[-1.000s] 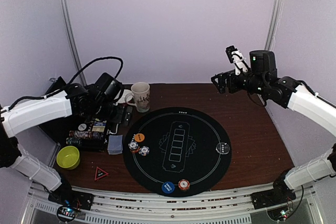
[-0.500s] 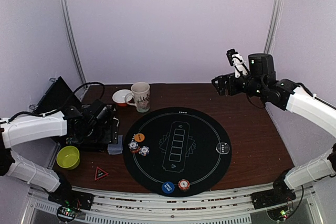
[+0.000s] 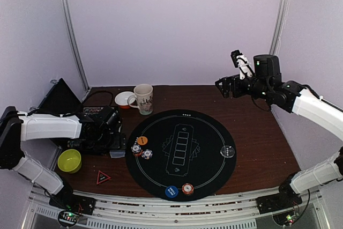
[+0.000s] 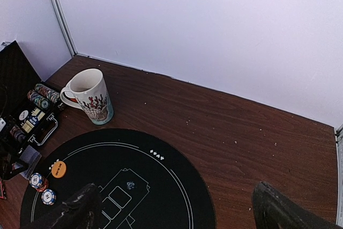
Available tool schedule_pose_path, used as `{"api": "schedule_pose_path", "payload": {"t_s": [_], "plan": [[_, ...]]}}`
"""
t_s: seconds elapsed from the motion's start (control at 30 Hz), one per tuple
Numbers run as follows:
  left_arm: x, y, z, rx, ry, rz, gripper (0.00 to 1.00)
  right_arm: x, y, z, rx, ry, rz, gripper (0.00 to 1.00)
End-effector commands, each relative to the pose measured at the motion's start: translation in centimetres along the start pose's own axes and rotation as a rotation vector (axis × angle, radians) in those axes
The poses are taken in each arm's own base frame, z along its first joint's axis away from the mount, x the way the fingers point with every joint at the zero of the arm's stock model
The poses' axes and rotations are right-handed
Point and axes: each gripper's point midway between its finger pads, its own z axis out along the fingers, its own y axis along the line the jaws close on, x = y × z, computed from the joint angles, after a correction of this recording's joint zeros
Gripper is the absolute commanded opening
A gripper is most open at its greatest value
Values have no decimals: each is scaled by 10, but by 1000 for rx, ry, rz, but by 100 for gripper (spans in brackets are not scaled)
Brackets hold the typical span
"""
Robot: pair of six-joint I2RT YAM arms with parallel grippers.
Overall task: Distribute texas hold em gaming equipment
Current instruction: Pick up the face-down deck piles from the center of the board.
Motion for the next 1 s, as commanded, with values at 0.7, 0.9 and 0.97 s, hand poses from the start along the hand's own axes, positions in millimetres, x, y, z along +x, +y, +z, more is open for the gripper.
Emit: {"api": "schedule_pose_path", "payload": {"t_s": [0.7, 0.9, 0.97], "plan": [[3, -10, 30, -9, 38, -32, 85, 4, 2, 1, -19, -6, -11, 100], [2, -11, 29, -6, 41, -36, 81, 5, 1, 2, -18, -3, -13, 100], [0, -13, 26, 0, 36, -35, 81, 6, 1, 3, -18, 0, -14, 100]]}}
